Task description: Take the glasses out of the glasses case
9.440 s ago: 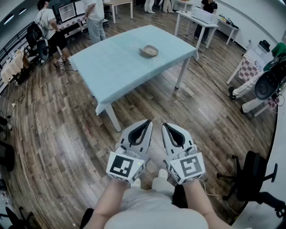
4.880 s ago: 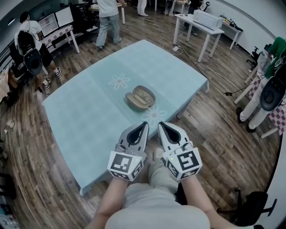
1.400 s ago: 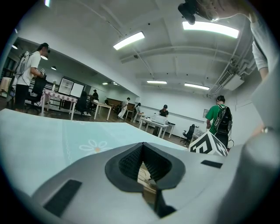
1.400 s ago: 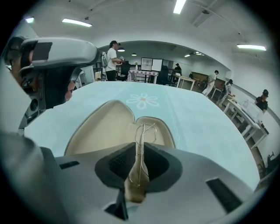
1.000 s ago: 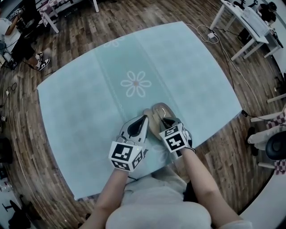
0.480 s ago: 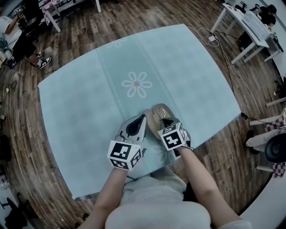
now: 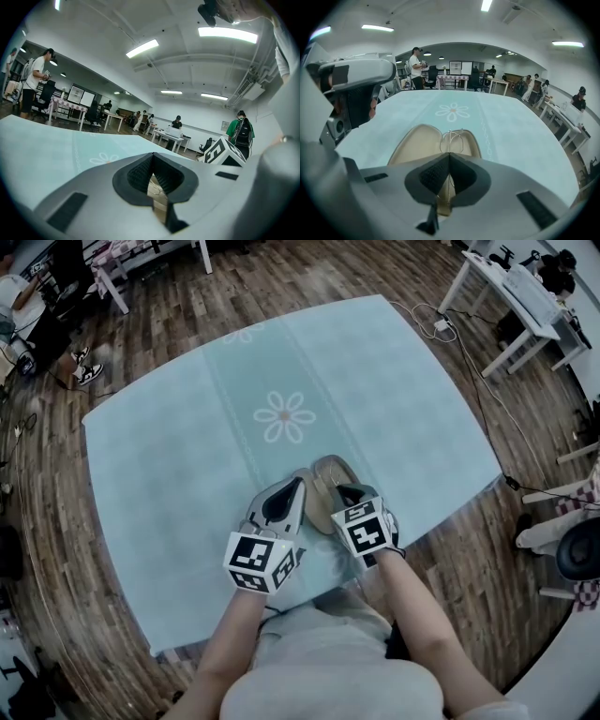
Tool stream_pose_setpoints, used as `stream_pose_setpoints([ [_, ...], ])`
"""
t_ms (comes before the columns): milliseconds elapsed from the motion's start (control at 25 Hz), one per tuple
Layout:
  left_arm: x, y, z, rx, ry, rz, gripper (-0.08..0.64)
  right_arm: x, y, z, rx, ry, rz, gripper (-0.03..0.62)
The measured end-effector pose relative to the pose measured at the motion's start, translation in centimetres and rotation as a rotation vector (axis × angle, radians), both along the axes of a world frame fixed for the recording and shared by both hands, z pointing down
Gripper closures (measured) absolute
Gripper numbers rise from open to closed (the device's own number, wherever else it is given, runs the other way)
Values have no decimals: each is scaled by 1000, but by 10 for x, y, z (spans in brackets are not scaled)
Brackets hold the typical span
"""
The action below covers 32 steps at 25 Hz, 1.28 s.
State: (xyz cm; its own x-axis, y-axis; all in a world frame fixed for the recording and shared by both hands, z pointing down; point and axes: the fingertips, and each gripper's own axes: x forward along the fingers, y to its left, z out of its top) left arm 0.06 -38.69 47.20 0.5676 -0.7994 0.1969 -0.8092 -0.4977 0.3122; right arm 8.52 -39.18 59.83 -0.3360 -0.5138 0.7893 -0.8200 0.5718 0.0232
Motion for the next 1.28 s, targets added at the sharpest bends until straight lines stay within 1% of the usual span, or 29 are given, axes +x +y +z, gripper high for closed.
stream_pose_setpoints([
  [120, 7, 5, -2, 11, -3, 7, 552, 0, 3, -9, 5, -39, 10, 584],
  [280, 11, 11, -6, 25, -8, 15, 551, 0, 6, -21, 29, -48, 2, 584],
  [600, 16, 20, -17, 59, -13, 30, 552, 0, 11, -42, 69, -81, 15, 584],
  [1080, 29, 30, -43, 130, -17, 41, 552, 8, 25, -86, 170, -148, 18, 584],
  [1280, 34, 29, -55, 157, -18, 46, 552, 10, 24, -103, 205, -159, 16, 584],
])
